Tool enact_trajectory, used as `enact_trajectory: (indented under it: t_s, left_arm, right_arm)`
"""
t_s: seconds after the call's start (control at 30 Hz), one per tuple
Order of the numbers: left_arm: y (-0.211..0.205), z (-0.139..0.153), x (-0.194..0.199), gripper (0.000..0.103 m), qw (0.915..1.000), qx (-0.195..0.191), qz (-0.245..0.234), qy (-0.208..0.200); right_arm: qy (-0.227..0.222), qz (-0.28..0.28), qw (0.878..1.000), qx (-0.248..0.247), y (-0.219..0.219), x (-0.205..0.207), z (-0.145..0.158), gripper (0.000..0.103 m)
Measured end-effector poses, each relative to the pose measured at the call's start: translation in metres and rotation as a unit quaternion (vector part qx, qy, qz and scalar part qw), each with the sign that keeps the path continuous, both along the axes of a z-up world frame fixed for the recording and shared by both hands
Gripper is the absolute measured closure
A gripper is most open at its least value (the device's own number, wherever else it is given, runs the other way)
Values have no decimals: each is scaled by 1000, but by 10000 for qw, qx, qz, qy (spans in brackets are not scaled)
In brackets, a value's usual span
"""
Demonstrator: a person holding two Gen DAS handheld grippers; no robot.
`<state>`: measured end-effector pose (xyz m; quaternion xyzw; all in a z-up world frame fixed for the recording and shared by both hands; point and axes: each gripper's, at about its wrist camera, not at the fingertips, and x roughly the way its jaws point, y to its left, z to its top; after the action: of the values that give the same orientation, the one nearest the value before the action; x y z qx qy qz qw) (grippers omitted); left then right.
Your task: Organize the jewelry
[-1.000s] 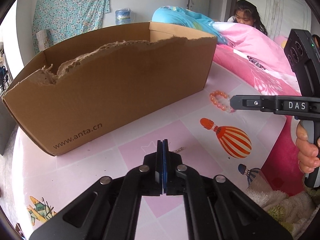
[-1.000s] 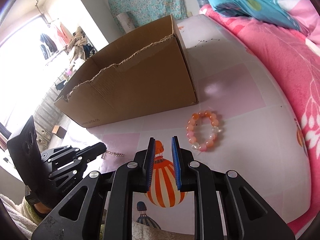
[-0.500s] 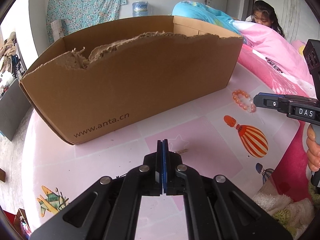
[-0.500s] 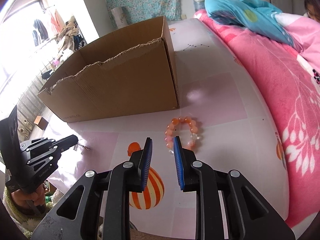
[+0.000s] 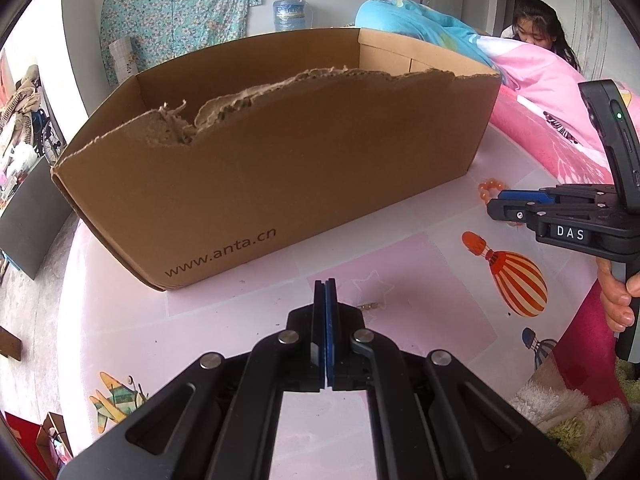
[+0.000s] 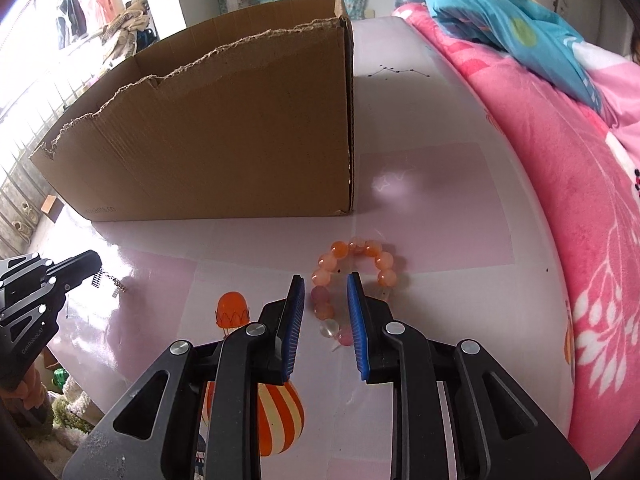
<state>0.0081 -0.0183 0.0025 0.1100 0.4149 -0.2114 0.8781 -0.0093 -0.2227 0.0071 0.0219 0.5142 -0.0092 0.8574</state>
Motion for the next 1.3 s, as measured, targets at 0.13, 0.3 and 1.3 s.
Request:
enact_trajectory:
  t_s: [0.13, 0.3, 1.3]
  left_arm:
    - [0, -1, 1, 103, 10000, -3, 35, 30]
    - [1, -1, 1, 103, 10000, 44, 36, 8]
    - [12, -9, 2, 103, 9997, -117, 178, 68]
  right_arm:
    - [15, 23, 10000, -85, 3, 0, 0, 81]
    - [42, 59, 9999, -75, 8, 1, 0, 81]
    - [73, 169, 9997, 178, 18, 8, -3, 83]
